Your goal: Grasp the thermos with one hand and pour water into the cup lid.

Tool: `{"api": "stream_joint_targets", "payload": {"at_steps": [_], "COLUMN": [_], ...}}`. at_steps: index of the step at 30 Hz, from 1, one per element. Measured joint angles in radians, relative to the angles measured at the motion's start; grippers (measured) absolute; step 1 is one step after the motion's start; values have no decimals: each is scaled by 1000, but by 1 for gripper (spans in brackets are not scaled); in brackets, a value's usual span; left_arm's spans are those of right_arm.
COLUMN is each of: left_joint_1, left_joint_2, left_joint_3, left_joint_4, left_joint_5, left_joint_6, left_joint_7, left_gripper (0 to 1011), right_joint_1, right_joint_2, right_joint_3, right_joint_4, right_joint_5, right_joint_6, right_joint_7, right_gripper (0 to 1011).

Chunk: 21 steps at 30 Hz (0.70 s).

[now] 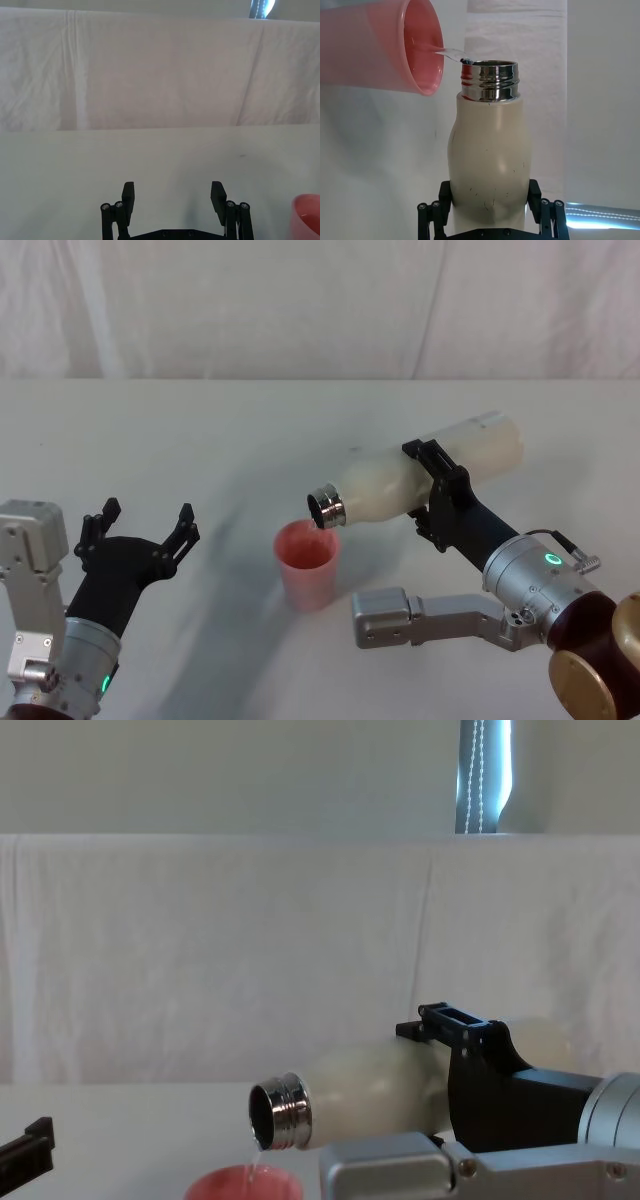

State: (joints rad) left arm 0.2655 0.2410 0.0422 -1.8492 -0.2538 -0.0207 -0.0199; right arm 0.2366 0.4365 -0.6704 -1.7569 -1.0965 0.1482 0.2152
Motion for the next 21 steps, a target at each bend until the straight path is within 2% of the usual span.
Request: {"api": "stream_joint_targets", "payload": {"at_steps": [11, 21], "left_joint_1": [0, 0], "left_joint_2": [0, 0], "left_joint_3": [0, 0], "left_joint_4": [0, 0], "left_joint_5": [0, 0], "left_joint_6": [0, 0], "left_joint_7": [0, 0], "left_gripper": [1001, 1001], "right_joint_1": [0, -13], "right_joint_2": [-1, -12], "right_joint_3": [-1, 12], "right_joint_4": [0, 4], "right_joint_5": [-1, 36], "right_joint_6": [1, -6], "right_joint_7": [2, -6], "right_gripper": [946, 946]}}
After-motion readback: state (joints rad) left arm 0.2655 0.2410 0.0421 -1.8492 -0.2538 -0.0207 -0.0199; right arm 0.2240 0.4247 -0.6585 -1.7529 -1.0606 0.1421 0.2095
